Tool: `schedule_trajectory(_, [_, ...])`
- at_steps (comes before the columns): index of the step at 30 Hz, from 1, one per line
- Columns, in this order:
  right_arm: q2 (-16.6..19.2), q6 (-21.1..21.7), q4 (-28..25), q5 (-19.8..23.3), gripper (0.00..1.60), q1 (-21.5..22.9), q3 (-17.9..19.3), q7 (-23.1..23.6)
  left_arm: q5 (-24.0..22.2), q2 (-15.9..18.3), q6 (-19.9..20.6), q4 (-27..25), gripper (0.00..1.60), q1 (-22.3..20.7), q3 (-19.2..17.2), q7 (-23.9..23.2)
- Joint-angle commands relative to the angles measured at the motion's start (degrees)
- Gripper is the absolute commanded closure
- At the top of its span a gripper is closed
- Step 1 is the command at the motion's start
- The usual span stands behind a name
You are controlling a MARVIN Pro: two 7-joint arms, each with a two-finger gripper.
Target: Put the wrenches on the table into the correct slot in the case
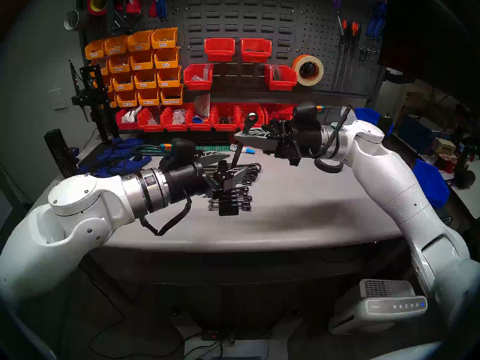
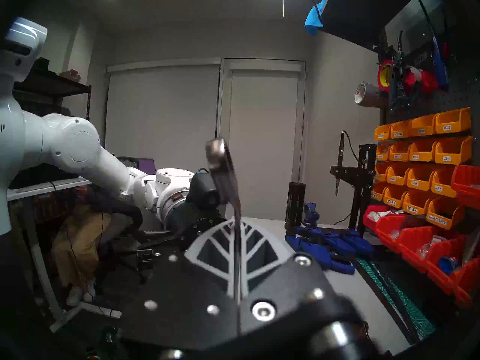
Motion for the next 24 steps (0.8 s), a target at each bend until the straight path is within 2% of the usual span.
schedule_trajectory(1, [0.17, 0.05, -0.48, 0.31, 1.60, 1.50, 1.20, -0.18, -0.01, -0.50, -0.30, -0.21, 0.93, -2.20, -0.30, -0.23])
schedule_trajectory(4, [0.17, 0.11, -0.38, 0.23, 1.60, 1.50, 1.31, -0.08, 0.20, -0.62, -0.18, -0.05, 1.00, -2.35, -0.14, -0.41])
schedule_trajectory(5, [0.15, 0.15, -0.35, 0.25, 1.60, 1.51, 1.33, -0.02, 0.29, -0.66, -0.15, 0.00, 1.10, -2.36, -0.09, -0.38])
schedule_trajectory(6, [0.13, 0.16, -0.33, 0.21, 1.60, 1.52, 1.37, 0.01, 0.43, -0.75, -0.16, 0.08, 1.30, -2.40, -0.01, -0.42])
schedule_trajectory(7, [0.11, 0.14, -0.33, 0.17, 1.60, 1.53, 1.40, 0.01, 0.48, -0.76, -0.14, 0.17, 1.35, -2.47, 0.06, -0.57])
schedule_trajectory(8, [0.09, 0.19, -0.29, 0.19, 1.60, 1.54, 1.42, 0.05, 0.53, -0.83, -0.12, 0.21, 1.60, -2.50, 0.10, -0.61])
schedule_trajectory(16, [0.36, 0.27, 0.63, -0.56, 1.60, 1.51, 1.43, -0.28, 2.67, 0.04, -1.10, 0.71, 1.60, -2.39, -0.16, -3.02])
schedule_trajectory(24, [1.56, 0.32, 1.66, -0.96, 1.60, 0.68, 1.59, -0.22, 5.14, 0.72, -1.84, 3.53, 1.60, -3.75, 0.18, -6.43])
